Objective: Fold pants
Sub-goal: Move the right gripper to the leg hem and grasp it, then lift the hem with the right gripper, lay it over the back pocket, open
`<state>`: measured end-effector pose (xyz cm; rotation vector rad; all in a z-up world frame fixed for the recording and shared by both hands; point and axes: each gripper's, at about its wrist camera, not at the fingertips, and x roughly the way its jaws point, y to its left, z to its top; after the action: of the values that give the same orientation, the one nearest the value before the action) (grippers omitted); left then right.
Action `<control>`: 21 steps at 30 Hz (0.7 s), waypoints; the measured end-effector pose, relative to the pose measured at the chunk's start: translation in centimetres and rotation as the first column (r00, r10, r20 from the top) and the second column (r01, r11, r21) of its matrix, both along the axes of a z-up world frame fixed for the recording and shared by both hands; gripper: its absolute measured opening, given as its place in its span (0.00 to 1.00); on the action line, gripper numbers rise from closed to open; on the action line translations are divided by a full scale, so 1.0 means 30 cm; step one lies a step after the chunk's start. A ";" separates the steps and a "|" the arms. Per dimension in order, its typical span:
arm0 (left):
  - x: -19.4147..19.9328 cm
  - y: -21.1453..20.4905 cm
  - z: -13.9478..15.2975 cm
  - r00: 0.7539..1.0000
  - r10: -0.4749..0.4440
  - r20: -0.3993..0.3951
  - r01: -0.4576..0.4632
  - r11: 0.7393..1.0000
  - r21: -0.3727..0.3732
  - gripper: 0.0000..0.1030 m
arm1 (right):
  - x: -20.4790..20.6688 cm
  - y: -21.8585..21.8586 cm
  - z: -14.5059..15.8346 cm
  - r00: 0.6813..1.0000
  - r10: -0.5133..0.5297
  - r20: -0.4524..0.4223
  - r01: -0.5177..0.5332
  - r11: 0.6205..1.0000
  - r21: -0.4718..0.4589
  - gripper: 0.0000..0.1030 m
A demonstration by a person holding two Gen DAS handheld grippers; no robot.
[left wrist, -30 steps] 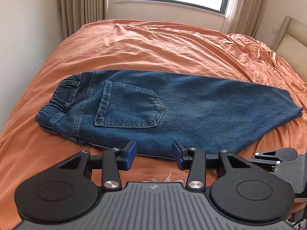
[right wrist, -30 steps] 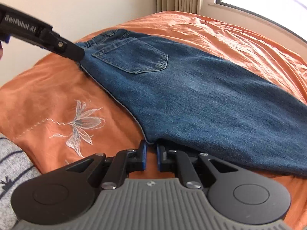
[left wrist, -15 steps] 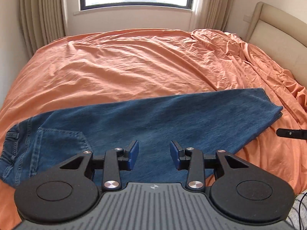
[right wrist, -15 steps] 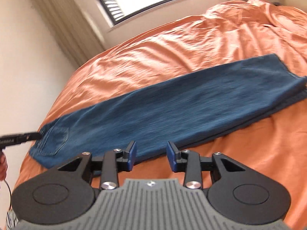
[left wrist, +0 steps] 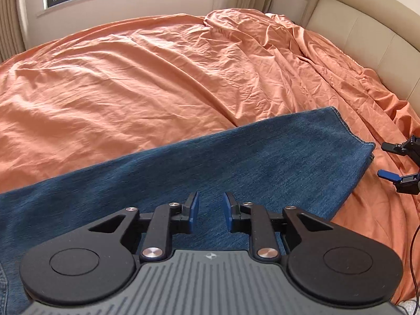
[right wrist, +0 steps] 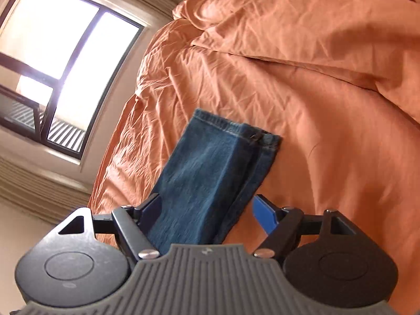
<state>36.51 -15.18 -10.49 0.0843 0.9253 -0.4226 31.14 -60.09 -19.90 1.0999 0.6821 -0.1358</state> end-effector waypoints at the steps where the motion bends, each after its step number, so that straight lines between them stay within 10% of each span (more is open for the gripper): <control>1: 0.026 -0.021 -0.022 1.000 -0.002 -0.012 0.002 1.000 -0.007 0.25 | 0.015 -0.019 -0.028 1.000 -0.010 -0.006 0.010 1.000 0.015 0.69; 8: 0.147 -0.105 -0.120 0.999 -0.006 -0.040 0.004 0.999 -0.037 0.25 | 0.079 -0.104 -0.168 0.999 -0.028 0.021 0.026 0.996 0.084 0.52; 10: 0.172 -0.117 -0.136 0.999 -0.009 -0.041 0.007 0.999 -0.039 0.25 | 0.081 -0.121 -0.189 1.000 -0.021 0.017 0.020 0.997 0.074 0.23; 13: 0.210 -0.136 -0.157 0.999 -0.016 -0.042 0.015 1.000 -0.024 0.25 | 0.061 -0.141 -0.205 0.999 -0.013 0.049 0.008 0.996 0.091 0.09; 21: 0.336 -0.173 -0.211 1.000 -0.009 -0.009 0.009 0.999 0.035 0.20 | 0.086 -0.123 -0.185 0.998 0.032 0.053 -0.031 0.999 -0.024 0.05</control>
<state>46.60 -20.37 -16.82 0.1185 0.9410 -0.4152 33.71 -63.78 -25.46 1.0664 0.6477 -0.0869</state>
